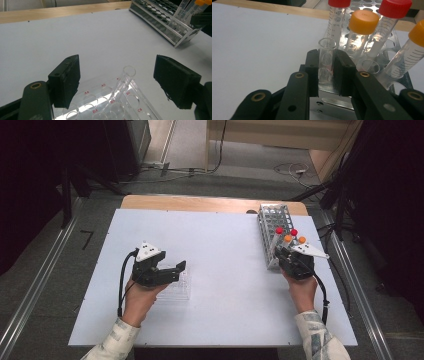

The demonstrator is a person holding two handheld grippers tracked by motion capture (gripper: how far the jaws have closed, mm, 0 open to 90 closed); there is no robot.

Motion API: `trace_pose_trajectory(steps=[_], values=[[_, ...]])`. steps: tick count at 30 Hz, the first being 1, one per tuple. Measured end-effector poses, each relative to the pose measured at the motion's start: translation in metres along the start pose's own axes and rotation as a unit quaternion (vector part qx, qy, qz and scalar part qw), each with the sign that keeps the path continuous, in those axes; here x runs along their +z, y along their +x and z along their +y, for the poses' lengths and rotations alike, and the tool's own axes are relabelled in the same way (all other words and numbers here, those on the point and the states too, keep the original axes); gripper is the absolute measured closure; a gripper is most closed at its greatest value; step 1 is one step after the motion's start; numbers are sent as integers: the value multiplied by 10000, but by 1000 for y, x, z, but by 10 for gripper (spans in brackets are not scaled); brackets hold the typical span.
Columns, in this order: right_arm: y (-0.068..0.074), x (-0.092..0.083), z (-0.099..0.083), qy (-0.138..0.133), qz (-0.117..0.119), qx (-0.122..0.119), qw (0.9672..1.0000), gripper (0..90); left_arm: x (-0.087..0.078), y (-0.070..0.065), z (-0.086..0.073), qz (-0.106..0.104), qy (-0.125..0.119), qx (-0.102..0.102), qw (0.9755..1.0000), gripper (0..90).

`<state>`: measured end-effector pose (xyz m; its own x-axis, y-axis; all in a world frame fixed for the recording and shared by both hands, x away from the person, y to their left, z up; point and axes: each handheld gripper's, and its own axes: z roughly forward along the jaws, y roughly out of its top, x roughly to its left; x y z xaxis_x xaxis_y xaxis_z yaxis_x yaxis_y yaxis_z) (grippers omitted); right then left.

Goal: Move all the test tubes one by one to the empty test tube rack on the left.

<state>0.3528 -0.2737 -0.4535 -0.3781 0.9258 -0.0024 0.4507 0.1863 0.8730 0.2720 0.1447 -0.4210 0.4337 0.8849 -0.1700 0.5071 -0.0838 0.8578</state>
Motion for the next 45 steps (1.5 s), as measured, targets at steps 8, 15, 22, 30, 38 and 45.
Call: trace_pose_trajectory(steps=[8, 15, 22, 30, 38, 45], values=[[-1, -15, 11, -281, 47, 62, 9996, 733, 0, 0, 0, 9, -9, -7, 10000, 220], [3, -32, 24, -552, 21, 51, 9985, 735, -1, -1, 0, -16, -29, 1, 10000, 221], [7, -47, 34, -725, 109, 50, 9973, 735, -2, -1, 0, -20, -47, 3, 10000, 222], [22, -47, 35, -616, 324, -132, 9975, 735, -3, -1, 1, -35, -69, -6, 10000, 225], [45, -40, 31, -399, 707, -283, 9963, 735, -5, -4, 2, -65, -138, -25, 9999, 228], [71, -33, 27, -227, 1172, -404, 9920, 735, -7, -8, 4, -116, -191, -18, 9997, 229]])
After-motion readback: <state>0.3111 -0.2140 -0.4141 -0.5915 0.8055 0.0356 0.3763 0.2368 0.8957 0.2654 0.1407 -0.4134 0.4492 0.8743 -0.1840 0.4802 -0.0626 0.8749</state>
